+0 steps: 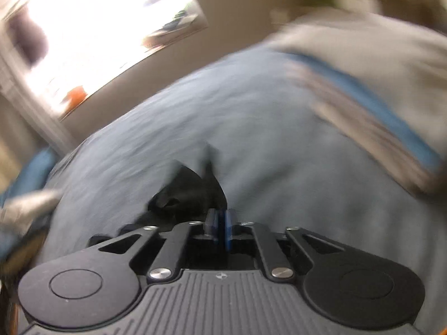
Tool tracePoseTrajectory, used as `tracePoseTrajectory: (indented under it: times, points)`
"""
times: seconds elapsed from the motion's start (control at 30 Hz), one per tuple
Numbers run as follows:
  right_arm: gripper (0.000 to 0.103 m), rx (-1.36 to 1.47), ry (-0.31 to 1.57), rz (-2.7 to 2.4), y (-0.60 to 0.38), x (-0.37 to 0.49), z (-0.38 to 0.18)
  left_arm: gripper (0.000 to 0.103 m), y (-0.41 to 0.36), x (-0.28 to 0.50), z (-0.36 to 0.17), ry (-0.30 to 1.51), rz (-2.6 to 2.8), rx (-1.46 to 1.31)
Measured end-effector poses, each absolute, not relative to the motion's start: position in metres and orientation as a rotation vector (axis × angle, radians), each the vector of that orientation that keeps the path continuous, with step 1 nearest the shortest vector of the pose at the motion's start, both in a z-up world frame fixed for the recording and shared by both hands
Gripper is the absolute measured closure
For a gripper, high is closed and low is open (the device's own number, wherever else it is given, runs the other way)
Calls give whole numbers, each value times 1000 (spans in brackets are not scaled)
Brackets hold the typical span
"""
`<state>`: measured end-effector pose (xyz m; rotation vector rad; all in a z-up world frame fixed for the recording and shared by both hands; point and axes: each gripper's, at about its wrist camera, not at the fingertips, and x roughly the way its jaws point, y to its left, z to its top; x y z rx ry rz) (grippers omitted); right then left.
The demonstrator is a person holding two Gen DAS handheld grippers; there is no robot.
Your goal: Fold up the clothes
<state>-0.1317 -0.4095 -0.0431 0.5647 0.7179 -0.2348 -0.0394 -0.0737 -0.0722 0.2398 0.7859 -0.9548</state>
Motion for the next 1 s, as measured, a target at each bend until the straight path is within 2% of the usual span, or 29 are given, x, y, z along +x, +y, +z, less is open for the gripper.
tracePoseTrajectory:
  times: [0.07,0.17,0.37,0.67,0.87,1.0]
  points:
    - [100,634,740,-317,-430,-154,-59,80,-74,-39,-73,795,-945,238]
    - [100,659,797,-402,-443,-175,-81,96,-67,-31,-71,822,-924,184]
    - [100,585,768,-363,-436,-165,-77,100,-31,-25,-39,755,-857,24]
    - [100,568,788,-336,-424,-148,-75,102,62,9,20,608,-597,-235]
    - [99,588,790,-340,-424,-158,-77,102,106,38,11,607,-390,-300]
    - [93,596,789,-338,-428,-160,-72,102,120,50,-11,675,-282,-338]
